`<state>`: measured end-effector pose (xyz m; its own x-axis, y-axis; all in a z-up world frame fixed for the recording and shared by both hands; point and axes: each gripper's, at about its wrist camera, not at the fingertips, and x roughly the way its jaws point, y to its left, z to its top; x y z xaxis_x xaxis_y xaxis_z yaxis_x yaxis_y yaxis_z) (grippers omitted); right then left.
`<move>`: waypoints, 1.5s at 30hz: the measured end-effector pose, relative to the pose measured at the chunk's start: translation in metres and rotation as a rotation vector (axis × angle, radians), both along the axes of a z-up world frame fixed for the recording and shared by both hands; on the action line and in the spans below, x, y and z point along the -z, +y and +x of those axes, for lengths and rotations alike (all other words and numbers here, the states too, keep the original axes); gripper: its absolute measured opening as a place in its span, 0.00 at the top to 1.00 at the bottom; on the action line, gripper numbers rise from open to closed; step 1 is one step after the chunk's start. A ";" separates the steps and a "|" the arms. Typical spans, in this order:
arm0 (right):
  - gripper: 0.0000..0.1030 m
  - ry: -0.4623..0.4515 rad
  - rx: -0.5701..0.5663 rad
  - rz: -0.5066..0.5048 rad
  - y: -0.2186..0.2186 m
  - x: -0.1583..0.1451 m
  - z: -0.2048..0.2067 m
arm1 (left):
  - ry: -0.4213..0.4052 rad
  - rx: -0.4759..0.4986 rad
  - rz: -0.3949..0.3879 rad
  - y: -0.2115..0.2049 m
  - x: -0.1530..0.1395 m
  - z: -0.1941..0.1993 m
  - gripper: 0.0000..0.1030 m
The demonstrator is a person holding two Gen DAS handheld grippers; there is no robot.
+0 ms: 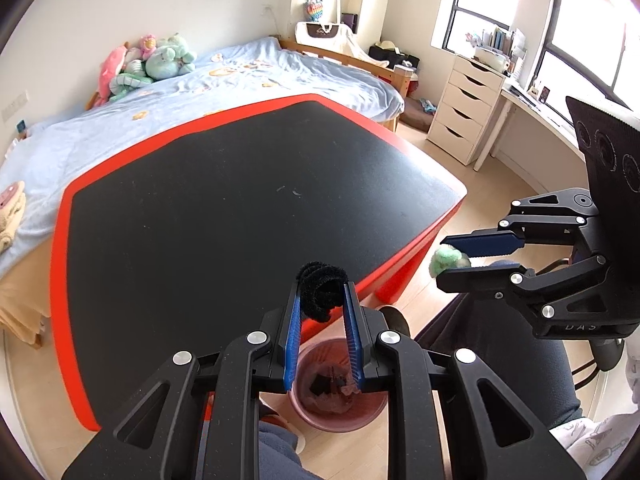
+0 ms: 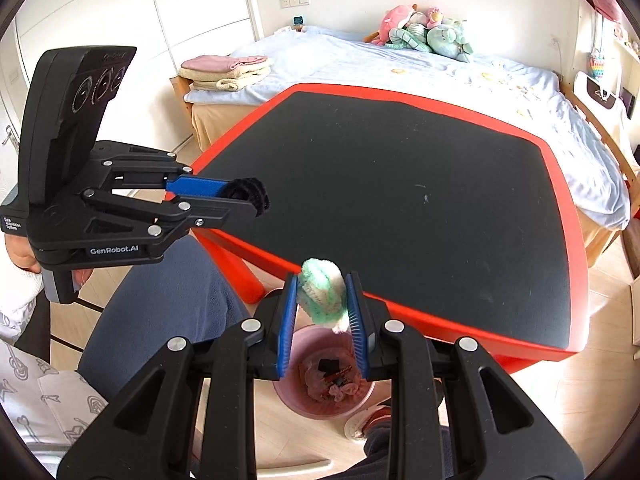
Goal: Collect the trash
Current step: 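Carry the crumpled paper and black object over the pink bin with both tools, then open both tools to drop the paper and black object into the bin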
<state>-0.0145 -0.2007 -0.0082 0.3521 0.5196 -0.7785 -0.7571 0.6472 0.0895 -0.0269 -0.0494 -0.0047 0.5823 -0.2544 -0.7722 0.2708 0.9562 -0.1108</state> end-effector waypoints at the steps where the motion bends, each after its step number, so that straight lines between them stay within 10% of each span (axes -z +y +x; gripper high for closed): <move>1: 0.76 0.002 0.002 0.000 -0.003 0.000 -0.002 | 0.003 0.002 0.000 -0.002 0.002 -0.004 0.81; 22: 0.76 0.072 0.024 -0.014 -0.022 0.034 -0.026 | 0.099 0.043 -0.016 -0.016 0.039 -0.037 0.81; 26: 0.64 0.079 0.018 -0.017 -0.019 0.036 -0.027 | 0.103 0.055 -0.024 -0.018 0.040 -0.037 0.77; 32: 0.15 0.069 0.050 -0.034 -0.021 0.041 -0.023 | 0.095 0.018 -0.033 -0.014 0.042 -0.034 0.16; 45: 0.03 0.091 0.103 -0.033 -0.022 0.049 -0.019 | 0.087 -0.045 -0.036 -0.006 0.043 -0.032 0.07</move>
